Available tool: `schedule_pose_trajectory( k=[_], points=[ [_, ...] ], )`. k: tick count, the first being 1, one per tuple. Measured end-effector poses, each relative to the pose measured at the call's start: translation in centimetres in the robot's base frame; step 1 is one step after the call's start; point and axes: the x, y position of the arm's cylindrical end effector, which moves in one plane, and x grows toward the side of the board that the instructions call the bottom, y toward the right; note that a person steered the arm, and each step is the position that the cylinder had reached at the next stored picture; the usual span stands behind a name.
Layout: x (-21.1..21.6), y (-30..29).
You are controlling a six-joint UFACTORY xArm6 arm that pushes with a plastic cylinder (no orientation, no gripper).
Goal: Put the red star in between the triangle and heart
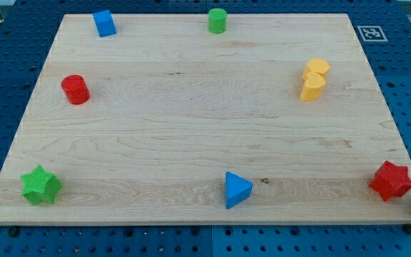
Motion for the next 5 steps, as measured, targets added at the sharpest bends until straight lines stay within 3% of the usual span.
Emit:
schedule_pose_trajectory(
  k=[3,5],
  points=[
    [-2.1,-4.8],
    [-2.4,-2.0]
  ],
)
